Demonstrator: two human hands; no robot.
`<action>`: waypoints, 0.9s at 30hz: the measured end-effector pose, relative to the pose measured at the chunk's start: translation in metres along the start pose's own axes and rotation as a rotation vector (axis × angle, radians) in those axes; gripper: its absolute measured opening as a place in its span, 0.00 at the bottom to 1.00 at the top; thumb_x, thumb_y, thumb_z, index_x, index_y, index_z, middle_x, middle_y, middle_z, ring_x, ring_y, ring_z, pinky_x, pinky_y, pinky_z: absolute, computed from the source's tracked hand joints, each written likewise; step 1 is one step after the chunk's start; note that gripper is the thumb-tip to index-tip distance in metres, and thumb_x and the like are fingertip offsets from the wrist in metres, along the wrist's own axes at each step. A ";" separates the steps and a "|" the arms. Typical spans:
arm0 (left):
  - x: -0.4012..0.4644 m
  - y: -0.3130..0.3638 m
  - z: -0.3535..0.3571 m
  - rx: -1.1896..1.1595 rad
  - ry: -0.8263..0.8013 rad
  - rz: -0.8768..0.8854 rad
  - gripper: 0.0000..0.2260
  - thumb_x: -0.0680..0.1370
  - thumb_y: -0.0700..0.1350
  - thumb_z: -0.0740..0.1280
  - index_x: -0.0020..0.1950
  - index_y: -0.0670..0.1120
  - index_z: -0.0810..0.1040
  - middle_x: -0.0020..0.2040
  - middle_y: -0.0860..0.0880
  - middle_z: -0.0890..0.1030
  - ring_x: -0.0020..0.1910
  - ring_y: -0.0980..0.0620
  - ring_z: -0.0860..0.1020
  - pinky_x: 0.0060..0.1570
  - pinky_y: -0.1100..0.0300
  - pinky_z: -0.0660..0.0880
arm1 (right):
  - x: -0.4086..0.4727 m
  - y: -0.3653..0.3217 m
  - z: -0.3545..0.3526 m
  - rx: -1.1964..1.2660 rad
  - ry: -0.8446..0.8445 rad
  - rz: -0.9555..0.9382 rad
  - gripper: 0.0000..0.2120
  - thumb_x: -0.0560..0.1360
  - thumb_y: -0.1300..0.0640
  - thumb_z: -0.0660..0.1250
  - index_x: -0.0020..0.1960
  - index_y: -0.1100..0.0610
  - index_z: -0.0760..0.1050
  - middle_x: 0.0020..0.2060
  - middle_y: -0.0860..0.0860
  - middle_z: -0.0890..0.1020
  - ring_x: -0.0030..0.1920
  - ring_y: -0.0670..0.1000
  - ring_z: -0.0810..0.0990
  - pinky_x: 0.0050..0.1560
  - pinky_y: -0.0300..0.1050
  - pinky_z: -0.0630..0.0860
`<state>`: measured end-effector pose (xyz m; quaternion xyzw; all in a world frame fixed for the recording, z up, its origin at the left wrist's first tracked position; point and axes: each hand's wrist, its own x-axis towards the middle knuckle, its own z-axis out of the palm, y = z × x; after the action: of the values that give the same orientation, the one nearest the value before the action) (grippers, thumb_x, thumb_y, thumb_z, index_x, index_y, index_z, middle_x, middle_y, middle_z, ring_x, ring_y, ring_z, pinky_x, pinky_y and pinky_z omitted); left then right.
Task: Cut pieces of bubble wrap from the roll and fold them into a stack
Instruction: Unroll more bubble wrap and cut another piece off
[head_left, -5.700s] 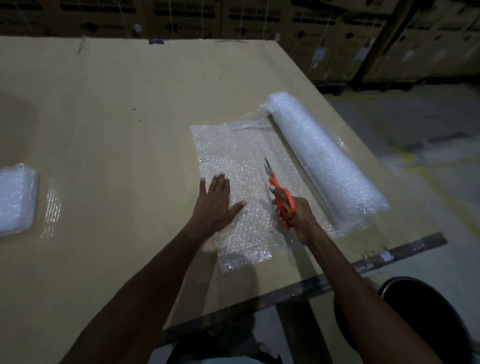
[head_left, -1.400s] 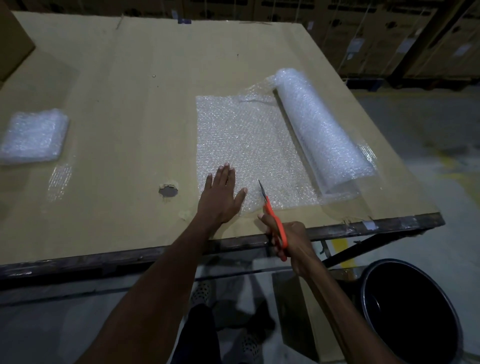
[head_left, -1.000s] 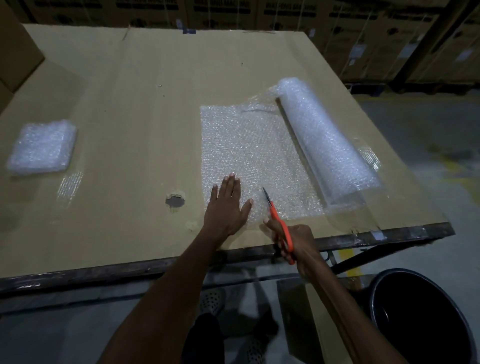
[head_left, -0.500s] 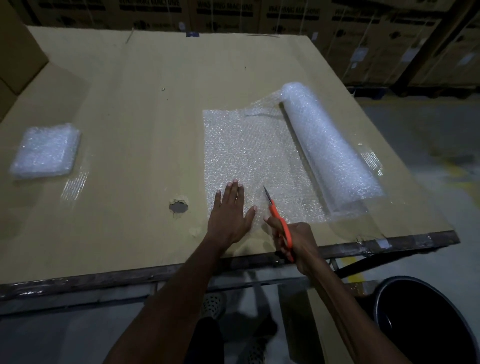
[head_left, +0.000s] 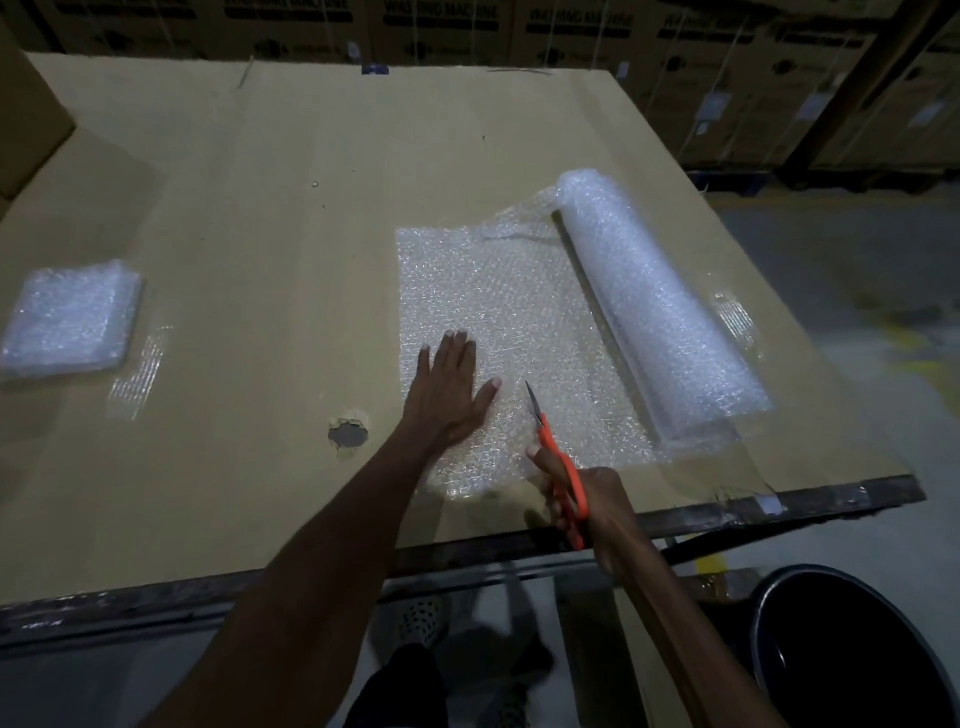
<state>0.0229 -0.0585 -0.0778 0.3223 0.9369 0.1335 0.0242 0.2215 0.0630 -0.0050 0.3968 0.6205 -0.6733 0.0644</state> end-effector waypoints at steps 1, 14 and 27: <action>0.003 -0.006 0.003 0.014 -0.028 -0.003 0.36 0.81 0.65 0.44 0.81 0.40 0.52 0.82 0.42 0.50 0.81 0.46 0.47 0.78 0.42 0.44 | 0.002 -0.002 0.001 0.007 -0.004 0.012 0.20 0.68 0.41 0.80 0.36 0.57 0.81 0.28 0.56 0.77 0.23 0.50 0.72 0.25 0.38 0.67; 0.003 -0.014 0.011 0.004 -0.024 -0.013 0.37 0.81 0.66 0.44 0.82 0.41 0.48 0.82 0.44 0.47 0.81 0.48 0.44 0.78 0.45 0.43 | 0.002 -0.011 0.007 0.014 0.012 0.024 0.21 0.69 0.43 0.79 0.39 0.61 0.78 0.27 0.56 0.72 0.22 0.49 0.68 0.22 0.36 0.63; 0.000 -0.013 0.006 0.008 -0.024 -0.004 0.38 0.81 0.66 0.45 0.82 0.40 0.50 0.82 0.43 0.47 0.81 0.47 0.45 0.78 0.45 0.44 | 0.006 -0.019 0.006 0.038 -0.019 0.041 0.24 0.65 0.39 0.81 0.38 0.60 0.81 0.29 0.56 0.76 0.25 0.51 0.70 0.26 0.39 0.66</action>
<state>0.0156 -0.0666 -0.0871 0.3222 0.9377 0.1257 0.0343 0.2038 0.0641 0.0053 0.4041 0.5987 -0.6874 0.0765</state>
